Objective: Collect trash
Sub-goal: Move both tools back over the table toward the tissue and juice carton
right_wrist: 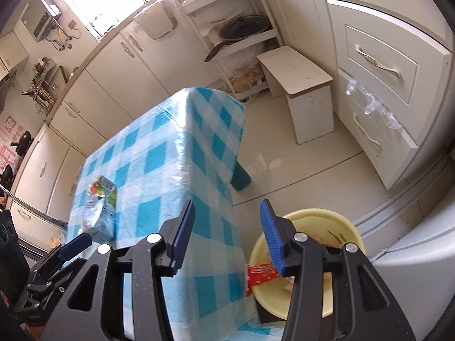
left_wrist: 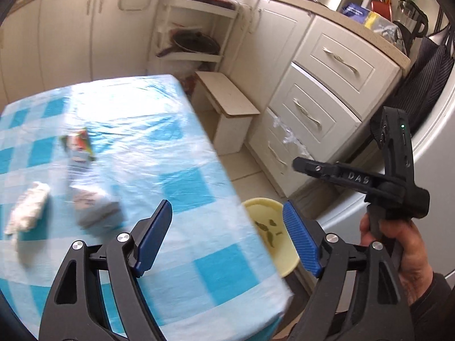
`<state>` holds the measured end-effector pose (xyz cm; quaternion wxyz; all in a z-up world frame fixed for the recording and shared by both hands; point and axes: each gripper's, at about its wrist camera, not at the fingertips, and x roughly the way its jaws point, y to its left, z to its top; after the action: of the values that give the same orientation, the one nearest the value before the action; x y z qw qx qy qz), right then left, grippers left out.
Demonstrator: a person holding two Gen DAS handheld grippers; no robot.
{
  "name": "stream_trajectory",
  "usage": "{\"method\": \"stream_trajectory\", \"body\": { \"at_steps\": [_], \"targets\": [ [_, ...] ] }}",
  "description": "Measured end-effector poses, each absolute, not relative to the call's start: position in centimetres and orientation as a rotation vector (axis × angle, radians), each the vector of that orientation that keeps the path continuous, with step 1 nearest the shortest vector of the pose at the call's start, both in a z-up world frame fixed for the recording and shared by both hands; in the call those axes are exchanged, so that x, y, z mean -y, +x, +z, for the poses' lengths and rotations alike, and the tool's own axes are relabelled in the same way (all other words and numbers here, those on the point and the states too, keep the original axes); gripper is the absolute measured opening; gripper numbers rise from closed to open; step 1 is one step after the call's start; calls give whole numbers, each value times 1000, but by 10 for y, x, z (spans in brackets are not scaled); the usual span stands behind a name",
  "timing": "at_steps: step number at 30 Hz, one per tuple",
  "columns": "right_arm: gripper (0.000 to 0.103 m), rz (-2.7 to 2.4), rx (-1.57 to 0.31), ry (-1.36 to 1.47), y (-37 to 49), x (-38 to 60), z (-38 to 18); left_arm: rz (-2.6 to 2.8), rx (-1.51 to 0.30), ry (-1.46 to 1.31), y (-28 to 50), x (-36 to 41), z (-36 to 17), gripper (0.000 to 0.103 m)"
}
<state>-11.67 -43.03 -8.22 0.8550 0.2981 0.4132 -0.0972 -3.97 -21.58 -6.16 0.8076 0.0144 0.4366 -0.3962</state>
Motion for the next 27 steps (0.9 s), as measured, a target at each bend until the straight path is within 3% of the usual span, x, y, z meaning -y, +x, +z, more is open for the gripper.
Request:
{"method": "stream_trajectory", "body": {
  "at_steps": [10,14,18,27],
  "targets": [
    [53,-13,-833,560,-58,344,-65,-613,-978,21,15,89,-71,78],
    [69,64,-853,518,-34,301,-65,-566,-1018,64,26,61,-90,78],
    [77,116,-869,470,-15,263,-67,-534,-1032,92,33,46,-103,78],
    [79,69,-921,360,15,221,-84,-478,-1011,157,62,53,-116,79]
  ]
}}
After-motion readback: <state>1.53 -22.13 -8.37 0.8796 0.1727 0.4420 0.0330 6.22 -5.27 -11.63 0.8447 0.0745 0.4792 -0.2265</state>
